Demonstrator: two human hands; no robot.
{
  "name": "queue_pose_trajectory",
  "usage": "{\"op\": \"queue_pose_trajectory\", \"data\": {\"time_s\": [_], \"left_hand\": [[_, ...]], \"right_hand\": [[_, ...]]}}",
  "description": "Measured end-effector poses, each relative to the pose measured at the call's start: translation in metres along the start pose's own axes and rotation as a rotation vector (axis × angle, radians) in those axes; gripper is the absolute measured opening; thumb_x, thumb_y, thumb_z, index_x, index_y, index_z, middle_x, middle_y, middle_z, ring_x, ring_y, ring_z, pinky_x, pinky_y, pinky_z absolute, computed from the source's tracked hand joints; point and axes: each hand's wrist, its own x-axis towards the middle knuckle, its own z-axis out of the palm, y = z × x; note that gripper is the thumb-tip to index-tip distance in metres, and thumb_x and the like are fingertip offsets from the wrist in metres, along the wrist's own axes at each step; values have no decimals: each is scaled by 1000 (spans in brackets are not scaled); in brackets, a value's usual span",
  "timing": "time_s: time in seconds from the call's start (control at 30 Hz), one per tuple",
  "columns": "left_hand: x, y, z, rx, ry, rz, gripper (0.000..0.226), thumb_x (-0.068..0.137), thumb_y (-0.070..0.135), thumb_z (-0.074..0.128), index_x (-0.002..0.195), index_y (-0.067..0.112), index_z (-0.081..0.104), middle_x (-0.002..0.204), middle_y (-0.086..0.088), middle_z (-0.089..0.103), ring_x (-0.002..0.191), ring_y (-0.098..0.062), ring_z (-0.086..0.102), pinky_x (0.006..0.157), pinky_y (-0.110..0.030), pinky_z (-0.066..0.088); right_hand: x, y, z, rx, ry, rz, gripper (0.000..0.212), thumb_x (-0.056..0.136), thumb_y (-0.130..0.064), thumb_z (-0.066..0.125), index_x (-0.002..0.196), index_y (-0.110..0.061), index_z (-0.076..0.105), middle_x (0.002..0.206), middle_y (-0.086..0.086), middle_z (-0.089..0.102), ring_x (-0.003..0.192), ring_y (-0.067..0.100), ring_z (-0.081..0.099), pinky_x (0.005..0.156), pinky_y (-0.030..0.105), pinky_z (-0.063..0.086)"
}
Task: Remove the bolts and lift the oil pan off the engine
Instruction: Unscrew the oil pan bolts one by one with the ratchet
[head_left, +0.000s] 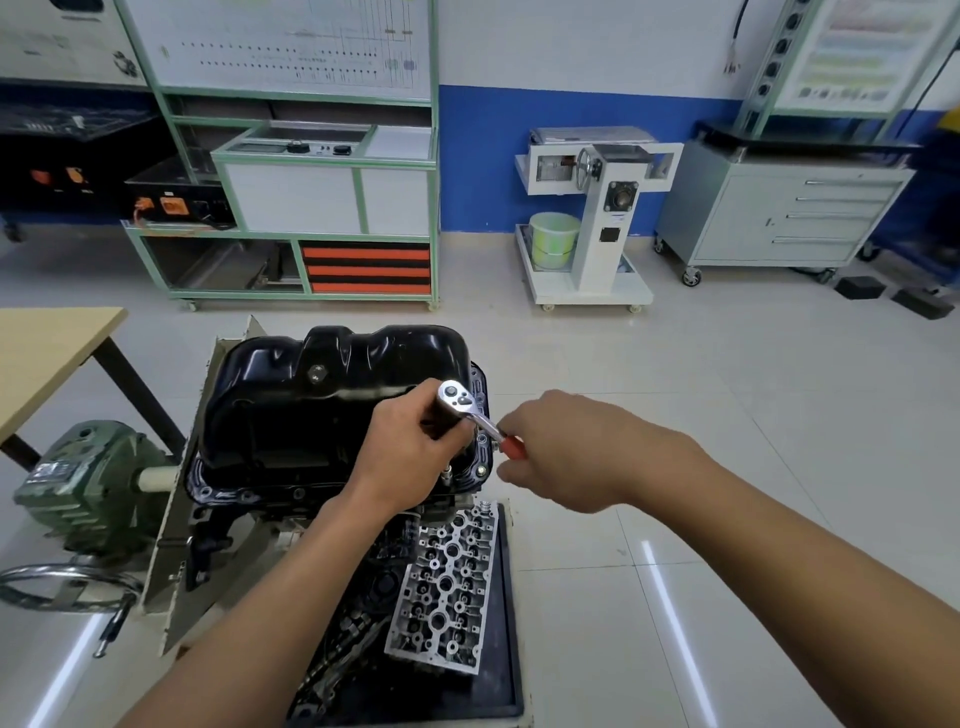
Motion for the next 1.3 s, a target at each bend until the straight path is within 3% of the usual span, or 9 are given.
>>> {"op": "queue_pose_trajectory", "data": {"time_s": [0.17, 0.3, 0.47, 0.6, 0.7, 0.93, 1.03, 1.13, 1.3], "left_hand": [[5, 6, -1, -67, -140, -65, 17, 91, 9, 71, 84, 25, 68, 79, 1, 68, 77, -20, 63, 73, -31, 51], [7, 11, -2, -137, -315, -95, 15, 91, 8, 72, 81, 19, 70, 80, -3, 69, 76, -20, 64, 77, -31, 53], [9, 11, -6, -208, -412, -155, 30, 89, 19, 79, 64, 15, 62, 63, -3, 58, 61, -14, 52, 63, -27, 45], [10, 13, -7, -243, -469, -182, 50, 82, 27, 78, 59, -3, 46, 56, -22, 44, 53, -19, 43, 56, -32, 38], [9, 12, -3, -252, -393, -180, 50, 86, 22, 75, 58, 1, 40, 51, -8, 37, 50, -19, 35, 54, -31, 35], [6, 10, 9, -269, -145, -201, 44, 97, 15, 64, 65, -4, 42, 60, -28, 37, 52, -38, 32, 51, -51, 30], [7, 12, 14, -246, -99, -216, 43, 99, 14, 63, 59, 19, 49, 57, -9, 40, 54, -22, 33, 52, -39, 27], [7, 13, 24, -249, -33, -213, 45, 99, 15, 65, 59, 12, 45, 56, -5, 41, 54, -18, 35, 53, -30, 29], [8, 10, 36, -251, 113, -186, 50, 99, 11, 65, 57, 3, 37, 52, -1, 40, 49, -11, 31, 49, -20, 31]], "right_hand": [[12, 15, -11, -32, 141, 26, 8, 94, -23, 62, 87, -23, 66, 76, -1, 60, 73, 24, 61, 59, 31, 45], [37, 17, -6, -214, 369, 39, 30, 91, -5, 53, 96, -32, 63, 86, 0, 55, 81, 31, 55, 52, 30, 28], [63, 13, 3, -48, 418, -167, 67, 82, 7, 47, 136, -31, 60, 151, -5, 46, 125, 27, 52, 81, 37, 48], [79, 3, 13, -7, 370, -325, 72, 83, 6, 58, 146, -26, 50, 164, -5, 25, 139, 25, 39, 100, 42, 45], [84, 6, 13, 12, 386, -356, 68, 84, 3, 58, 145, -25, 51, 162, -3, 29, 137, 26, 42, 96, 44, 46], [53, 24, 12, -238, 420, -136, 70, 89, -5, 55, 149, -35, 35, 146, -8, 47, 102, 27, 60, 67, 33, 33], [25, 27, 9, -309, 358, -27, 37, 95, -11, 51, 125, -32, 47, 107, -2, 60, 77, 26, 52, 52, 30, 25], [0, 22, 10, -283, 251, -9, 4, 100, -25, 49, 98, -28, 50, 78, -4, 39, 62, 17, 40, 49, 29, 20], [-18, 1, 19, 37, 120, -109, 34, 95, -45, 57, 72, -22, 50, 71, -2, 56, 78, 23, 59, 61, 36, 46]]}}
